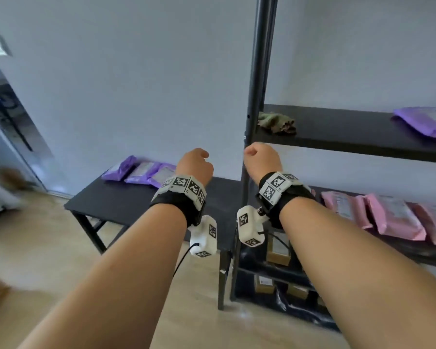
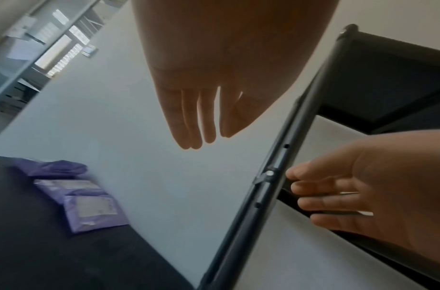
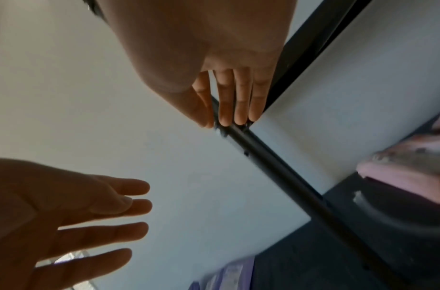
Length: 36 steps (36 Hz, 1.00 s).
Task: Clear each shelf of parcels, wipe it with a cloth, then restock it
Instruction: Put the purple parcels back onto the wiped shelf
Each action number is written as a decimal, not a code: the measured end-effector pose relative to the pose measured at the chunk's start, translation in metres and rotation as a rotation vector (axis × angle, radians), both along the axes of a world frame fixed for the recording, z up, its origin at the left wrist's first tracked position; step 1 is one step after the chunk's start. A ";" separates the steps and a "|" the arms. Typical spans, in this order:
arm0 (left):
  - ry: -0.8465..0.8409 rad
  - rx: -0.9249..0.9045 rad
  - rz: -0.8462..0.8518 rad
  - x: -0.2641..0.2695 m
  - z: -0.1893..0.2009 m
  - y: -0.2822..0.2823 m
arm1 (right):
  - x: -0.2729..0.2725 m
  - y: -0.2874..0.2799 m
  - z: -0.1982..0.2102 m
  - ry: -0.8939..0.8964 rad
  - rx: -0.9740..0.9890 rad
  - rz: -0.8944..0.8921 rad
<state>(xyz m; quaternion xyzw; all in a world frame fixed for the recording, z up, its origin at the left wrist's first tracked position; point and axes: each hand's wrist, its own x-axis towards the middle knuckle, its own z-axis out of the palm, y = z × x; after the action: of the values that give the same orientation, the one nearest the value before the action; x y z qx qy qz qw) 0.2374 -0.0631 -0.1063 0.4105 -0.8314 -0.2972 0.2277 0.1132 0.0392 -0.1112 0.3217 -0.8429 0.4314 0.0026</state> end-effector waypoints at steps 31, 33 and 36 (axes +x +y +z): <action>-0.421 0.260 0.239 0.023 -0.178 -0.255 | 0.001 -0.305 -0.183 -0.222 0.534 0.303; -0.429 0.265 0.231 0.017 -0.186 -0.273 | -0.001 -0.318 -0.191 -0.234 0.559 0.303; -0.442 0.283 0.223 0.006 -0.198 -0.305 | -0.007 -0.341 -0.201 -0.262 0.593 0.302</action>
<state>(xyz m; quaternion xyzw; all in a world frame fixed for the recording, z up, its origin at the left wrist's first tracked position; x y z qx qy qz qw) 0.2435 -0.3678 -0.3047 0.5821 -0.7608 -0.2867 0.0126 0.1060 -0.3015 -0.3126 0.3713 -0.8675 0.2011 -0.2630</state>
